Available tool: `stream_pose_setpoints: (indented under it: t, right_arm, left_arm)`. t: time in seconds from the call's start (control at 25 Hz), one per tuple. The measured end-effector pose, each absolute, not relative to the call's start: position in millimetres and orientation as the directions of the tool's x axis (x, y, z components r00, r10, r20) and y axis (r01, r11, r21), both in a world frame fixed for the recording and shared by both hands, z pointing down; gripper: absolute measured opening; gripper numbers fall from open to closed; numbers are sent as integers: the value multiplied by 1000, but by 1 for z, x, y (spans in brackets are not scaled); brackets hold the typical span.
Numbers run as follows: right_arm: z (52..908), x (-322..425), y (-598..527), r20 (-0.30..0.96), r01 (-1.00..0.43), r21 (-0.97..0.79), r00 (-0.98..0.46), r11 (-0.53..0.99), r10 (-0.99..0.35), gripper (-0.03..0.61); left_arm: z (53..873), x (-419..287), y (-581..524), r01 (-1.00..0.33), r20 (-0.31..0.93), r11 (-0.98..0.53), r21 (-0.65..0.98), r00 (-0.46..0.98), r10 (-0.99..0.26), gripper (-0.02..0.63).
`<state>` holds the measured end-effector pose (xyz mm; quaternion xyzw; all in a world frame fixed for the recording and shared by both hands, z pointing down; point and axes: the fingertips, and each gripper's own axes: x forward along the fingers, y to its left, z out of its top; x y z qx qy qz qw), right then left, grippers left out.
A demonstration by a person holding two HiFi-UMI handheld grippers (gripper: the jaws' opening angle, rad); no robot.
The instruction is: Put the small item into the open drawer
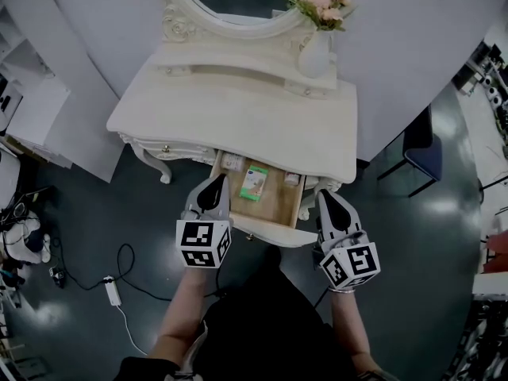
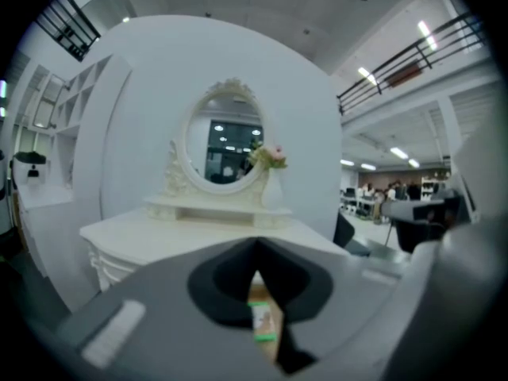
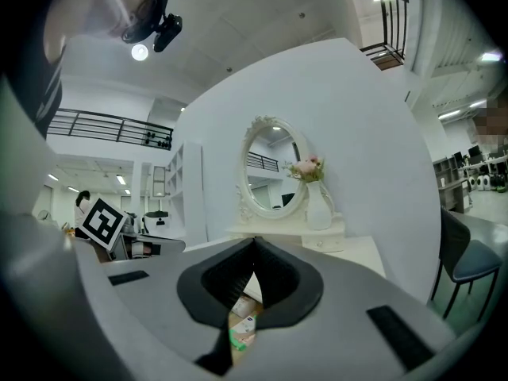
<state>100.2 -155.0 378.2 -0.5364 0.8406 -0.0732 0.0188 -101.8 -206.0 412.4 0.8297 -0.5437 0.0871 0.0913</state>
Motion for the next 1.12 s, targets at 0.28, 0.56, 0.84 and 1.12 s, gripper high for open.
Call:
stream_pose_setpoints:
  t: [0.28, 0.56, 0.84, 1.12]
  right_arm:
    - [374, 99, -145, 42, -905, -123, -414, 406, -910, -3]
    - [372, 98, -137, 26, -907, -112, -411, 406, -911, -3]
    - [368, 95, -130, 23, -907, -107, -411, 406, -911, -3]
    - [367, 92, -134, 2, -903, -104, -419, 416, -908, -3]
  left_arm:
    - [405, -104, -190, -912, 222, -404, 66, 408, -886, 8]
    - [398, -108, -181, -910, 194, -408, 69, 414, -890, 8]
    - [395, -112, -173, -910, 177, -405, 90, 415, -892, 8]
    - [396, -113, -178, -907, 169, -411, 92, 421, -891, 8]
